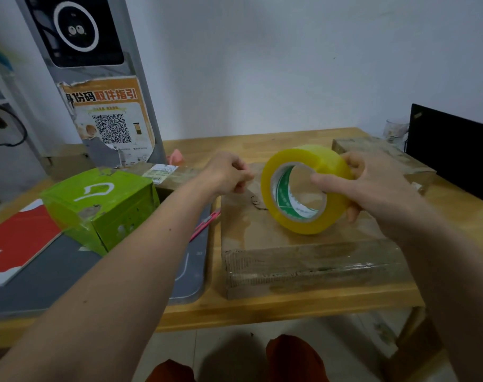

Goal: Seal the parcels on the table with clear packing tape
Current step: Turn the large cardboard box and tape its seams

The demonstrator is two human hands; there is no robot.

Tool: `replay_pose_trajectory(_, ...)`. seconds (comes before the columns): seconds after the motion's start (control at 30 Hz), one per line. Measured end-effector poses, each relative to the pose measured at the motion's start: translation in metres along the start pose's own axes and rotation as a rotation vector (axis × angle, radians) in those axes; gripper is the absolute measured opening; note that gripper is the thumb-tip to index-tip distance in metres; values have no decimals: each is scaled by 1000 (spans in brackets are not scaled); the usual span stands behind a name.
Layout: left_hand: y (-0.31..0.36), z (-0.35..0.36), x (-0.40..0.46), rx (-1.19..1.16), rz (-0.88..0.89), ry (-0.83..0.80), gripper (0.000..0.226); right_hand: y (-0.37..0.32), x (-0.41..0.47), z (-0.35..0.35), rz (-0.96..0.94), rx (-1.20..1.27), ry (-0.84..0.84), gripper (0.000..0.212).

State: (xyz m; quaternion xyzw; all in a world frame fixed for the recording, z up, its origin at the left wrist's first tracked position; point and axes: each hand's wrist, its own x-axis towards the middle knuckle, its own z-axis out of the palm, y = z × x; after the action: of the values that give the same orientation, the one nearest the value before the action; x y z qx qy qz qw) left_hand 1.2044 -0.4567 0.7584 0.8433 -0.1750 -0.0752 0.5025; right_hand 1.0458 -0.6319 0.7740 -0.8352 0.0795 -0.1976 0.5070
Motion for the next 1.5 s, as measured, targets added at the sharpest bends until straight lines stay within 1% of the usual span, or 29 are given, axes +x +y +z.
replay_pose_trajectory(0.07,-4,1,8,42,-4,-16,26,-1,0,1,20,33,-51,42)
replay_pose_trajectory(0.13,-8,2,16,66,4,-22,25,-3,2,1,50,101,-65,53)
replay_pose_trajectory(0.17,-9,2,20,73,12,-25,24,-4,4,1,59,129,-65,55)
replay_pose_trajectory(0.23,-11,4,27,88,38,-48,24,-7,7,2,65,132,-55,52)
replay_pose_trajectory(0.33,-10,6,35,124,82,-89,23,-12,10,10,54,127,-34,58)
replay_pose_trajectory(0.4,-12,7,39,158,105,-103,24,-16,11,17,59,143,-2,57)
replay_pose_trajectory(0.5,-18,7,46,178,133,-118,30,-19,15,25,86,149,45,49)
replay_pose_trajectory(0.53,-20,7,48,184,144,-126,33,-20,17,28,96,145,55,49)
replay_pose_trajectory(0.6,-21,8,51,217,165,-145,36,-22,20,34,113,142,72,55)
replay_pose_trajectory(0.67,-23,9,55,269,184,-165,32,-25,22,40,132,135,79,57)
replay_pose_trajectory(0.73,-25,10,57,330,204,-188,18,-27,23,45,138,124,74,56)
replay_pose_trajectory(0.8,-27,11,60,374,214,-202,11,-27,23,47,135,115,78,58)
replay_pose_trajectory(0.9,-24,11,61,442,168,-167,10,-27,23,50,118,110,84,73)
replay_pose_trajectory(0.93,-24,10,64,489,135,-135,16,-28,22,51,109,104,83,79)
replay_pose_trajectory(1.0,-30,8,67,583,12,-119,54,-27,21,51,101,90,76,85)
replay_pose_trajectory(1.03,-34,7,67,576,-36,-111,63,-27,21,51,102,90,73,85)
replay_pose_trajectory(1.07,-38,7,68,517,-78,-90,65,-27,21,50,105,95,73,85)
replay_pose_trajectory(1.13,-45,10,65,387,-99,-4,60,-26,20,50,110,99,76,88)
replay_pose_trajectory(1.17,-46,13,61,368,-30,60,54,-26,20,51,110,95,75,89)
replay_pose_trajectory(1.2,-48,14,58,341,86,130,44,-26,19,51,112,92,74,90)
replay_pose_trajectory(1.23,-50,15,54,283,218,156,32,-26,19,52,115,94,73,90)
replay_pose_trajectory(1.27,-52,15,49,209,329,119,28,-26,18,54,119,106,79,88)
replay_pose_trajectory(1.3,-57,17,46,170,396,57,31,-25,16,55,125,124,91,86)
replay_pose_trajectory(1.33,-62,18,47,188,432,5,32,-25,14,58,129,147,113,84)
replay_pose_trajectory(1.4,-74,16,54,328,396,-42,31,-22,5,67,122,170,167,80)
replay_pose_trajectory(1.43,-76,14,57,323,321,-47,40,-19,-1,73,105,178,186,80)
replay_pose_trajectory(1.5,-78,9,64,132,133,-28,66,-11,-13,85,69,186,235,81)
